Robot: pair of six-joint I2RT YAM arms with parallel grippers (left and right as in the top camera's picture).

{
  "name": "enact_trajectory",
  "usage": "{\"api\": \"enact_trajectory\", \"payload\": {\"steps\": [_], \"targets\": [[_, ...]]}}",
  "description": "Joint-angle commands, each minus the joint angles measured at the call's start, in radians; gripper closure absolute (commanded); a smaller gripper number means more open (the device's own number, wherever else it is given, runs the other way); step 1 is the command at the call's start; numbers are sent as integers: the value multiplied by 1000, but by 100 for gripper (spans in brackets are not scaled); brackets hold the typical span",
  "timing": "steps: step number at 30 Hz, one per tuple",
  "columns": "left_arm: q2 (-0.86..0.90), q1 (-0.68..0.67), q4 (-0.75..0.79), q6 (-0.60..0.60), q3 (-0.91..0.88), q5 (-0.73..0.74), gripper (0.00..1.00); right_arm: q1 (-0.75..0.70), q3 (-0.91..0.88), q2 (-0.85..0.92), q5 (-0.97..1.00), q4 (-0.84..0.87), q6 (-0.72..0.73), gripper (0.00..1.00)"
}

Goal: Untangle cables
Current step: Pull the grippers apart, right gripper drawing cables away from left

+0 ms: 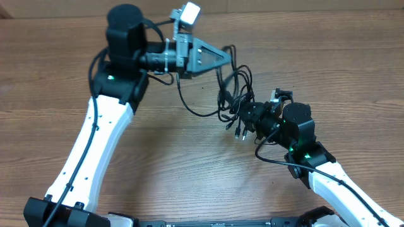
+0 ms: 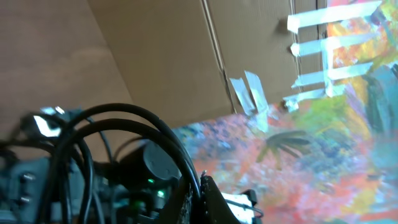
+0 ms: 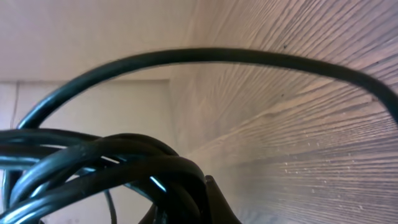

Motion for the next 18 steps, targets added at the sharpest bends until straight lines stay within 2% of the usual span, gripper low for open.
{"api": "enact_trajectory", "payload": {"steps": [1,5,8,12,14,18], "targets": [[-35,64,7,187,30,-7,96,3,12,2,-87,-6,-105,96],[-35,72,-37,436,30,12,90,3,12,2,-138,10,-121,96],[-35,72,-146,658,30,11,87,3,12,2,-208,72,-151,96],[-34,75,-259,841,30,-17,89,3,12,2,-267,137,-154,96],[-34,82,-310,877,30,-72,91,3,12,2,-293,151,-158,96],[-34,110,-401,877,30,-219,95,3,12,2,-343,153,-158,96]]}}
